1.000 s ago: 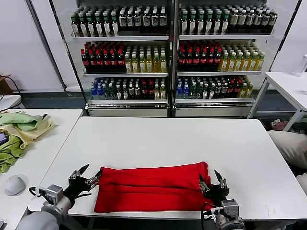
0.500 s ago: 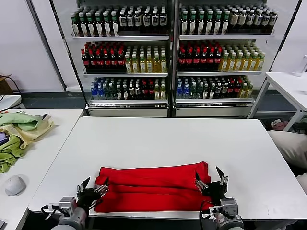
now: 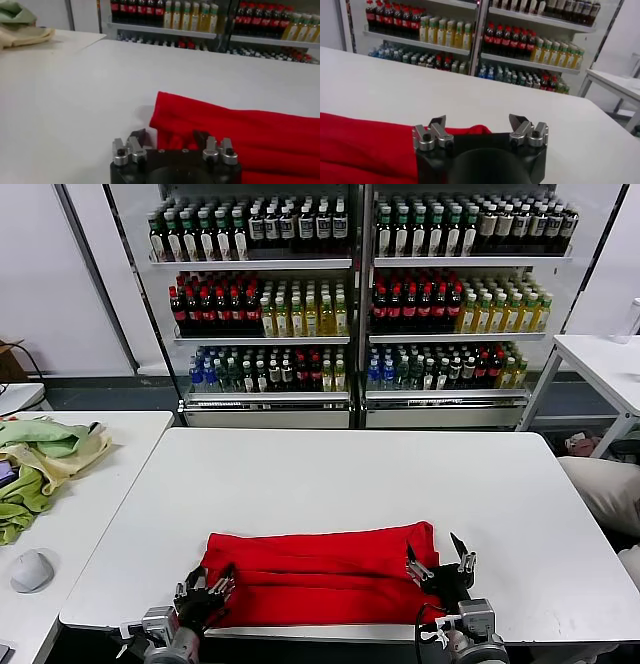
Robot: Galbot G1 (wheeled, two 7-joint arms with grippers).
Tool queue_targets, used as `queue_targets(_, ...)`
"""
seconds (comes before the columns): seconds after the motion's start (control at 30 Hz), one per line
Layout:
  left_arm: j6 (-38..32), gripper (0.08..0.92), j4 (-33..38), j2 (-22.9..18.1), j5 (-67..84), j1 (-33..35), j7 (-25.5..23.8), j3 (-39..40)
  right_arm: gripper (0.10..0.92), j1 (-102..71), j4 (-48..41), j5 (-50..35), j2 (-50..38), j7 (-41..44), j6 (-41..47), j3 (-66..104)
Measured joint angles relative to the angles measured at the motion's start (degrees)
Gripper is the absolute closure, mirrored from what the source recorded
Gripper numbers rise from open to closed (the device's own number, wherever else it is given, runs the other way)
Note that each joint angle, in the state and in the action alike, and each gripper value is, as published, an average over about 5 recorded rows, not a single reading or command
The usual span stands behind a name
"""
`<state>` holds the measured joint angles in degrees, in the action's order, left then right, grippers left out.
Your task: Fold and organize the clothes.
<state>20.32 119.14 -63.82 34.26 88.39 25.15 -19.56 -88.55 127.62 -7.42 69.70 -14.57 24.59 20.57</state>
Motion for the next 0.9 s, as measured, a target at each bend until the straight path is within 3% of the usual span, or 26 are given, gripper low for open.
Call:
queue_targets(0.5, 0.14, 0.843, -0.46, -1.57, -0.29, -0.93, 0.47, -0.29, 0.203, 0.31, -0.35, 0.37, 0.08, -0.01, -0.03, -0.4)
queue_targets(0.9, 3.07, 0.881, 1.3, -0.46, -10.8, -2.28, 1.9, -5.99, 0.203, 0.8, 0.75, -0.1, -0.81, 0.05, 0.25, 0.34)
